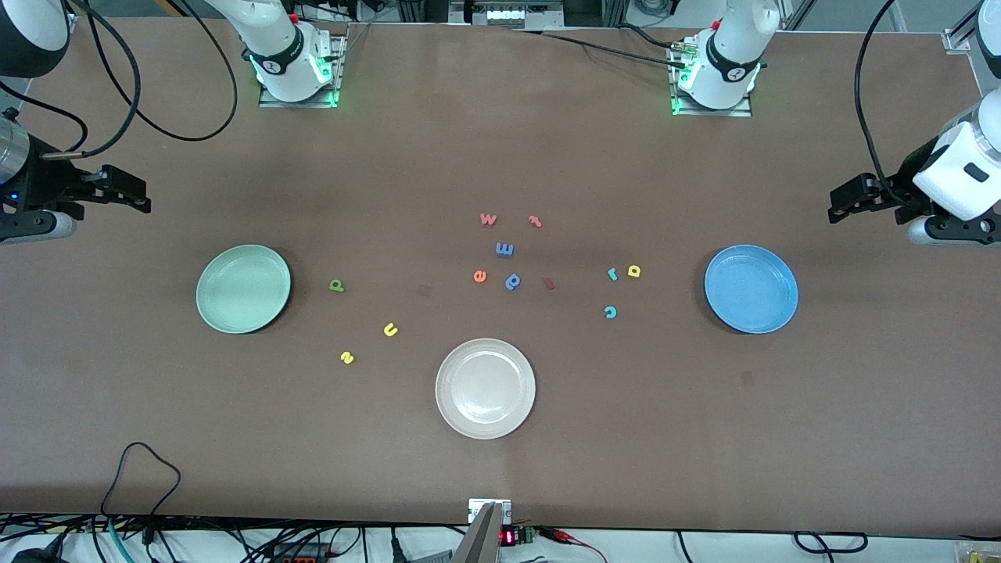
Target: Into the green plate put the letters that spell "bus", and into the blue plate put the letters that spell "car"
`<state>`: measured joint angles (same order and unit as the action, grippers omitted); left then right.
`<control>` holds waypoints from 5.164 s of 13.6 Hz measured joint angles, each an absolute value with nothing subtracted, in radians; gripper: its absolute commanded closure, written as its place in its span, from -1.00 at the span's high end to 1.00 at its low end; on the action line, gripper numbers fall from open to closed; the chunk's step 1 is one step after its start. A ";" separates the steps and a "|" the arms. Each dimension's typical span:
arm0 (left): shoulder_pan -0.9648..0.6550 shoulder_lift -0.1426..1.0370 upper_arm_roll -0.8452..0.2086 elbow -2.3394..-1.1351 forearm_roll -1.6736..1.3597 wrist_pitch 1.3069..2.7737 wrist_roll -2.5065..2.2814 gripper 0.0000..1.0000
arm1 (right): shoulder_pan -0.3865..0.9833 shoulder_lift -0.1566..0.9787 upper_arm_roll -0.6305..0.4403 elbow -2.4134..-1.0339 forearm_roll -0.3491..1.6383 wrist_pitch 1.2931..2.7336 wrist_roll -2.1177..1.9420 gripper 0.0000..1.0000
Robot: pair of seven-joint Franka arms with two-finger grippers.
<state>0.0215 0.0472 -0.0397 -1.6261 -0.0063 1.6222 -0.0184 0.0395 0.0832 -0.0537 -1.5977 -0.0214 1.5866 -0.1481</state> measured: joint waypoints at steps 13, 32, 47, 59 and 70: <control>-0.149 0.298 -0.111 -1.650 -0.006 1.735 -0.050 0.34 | 0.032 0.113 -0.048 -1.599 -0.013 1.587 -0.149 1.00; -0.325 0.771 -0.111 -1.526 -0.007 2.178 -0.242 0.16 | 0.293 0.657 -0.025 -1.598 0.017 2.353 -0.217 0.83; -0.325 0.779 -0.108 -1.578 -0.006 2.231 -0.299 -0.19 | 0.316 0.772 -0.025 -1.596 0.017 2.501 -0.217 0.00; -0.338 0.775 -0.108 -1.580 -0.006 2.228 -0.299 -0.89 | 0.321 0.794 -0.024 -1.592 0.017 2.530 -0.217 -0.99; -0.080 0.612 -0.053 -1.608 0.030 1.942 0.060 -0.84 | 0.253 0.623 -0.048 -1.682 0.017 2.317 -0.218 -1.00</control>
<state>-0.0804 0.6118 -0.0530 -1.6080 0.0302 1.9416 0.0597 0.2533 0.6233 -0.0484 -1.6821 0.0172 2.3173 -0.2177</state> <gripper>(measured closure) 0.793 0.815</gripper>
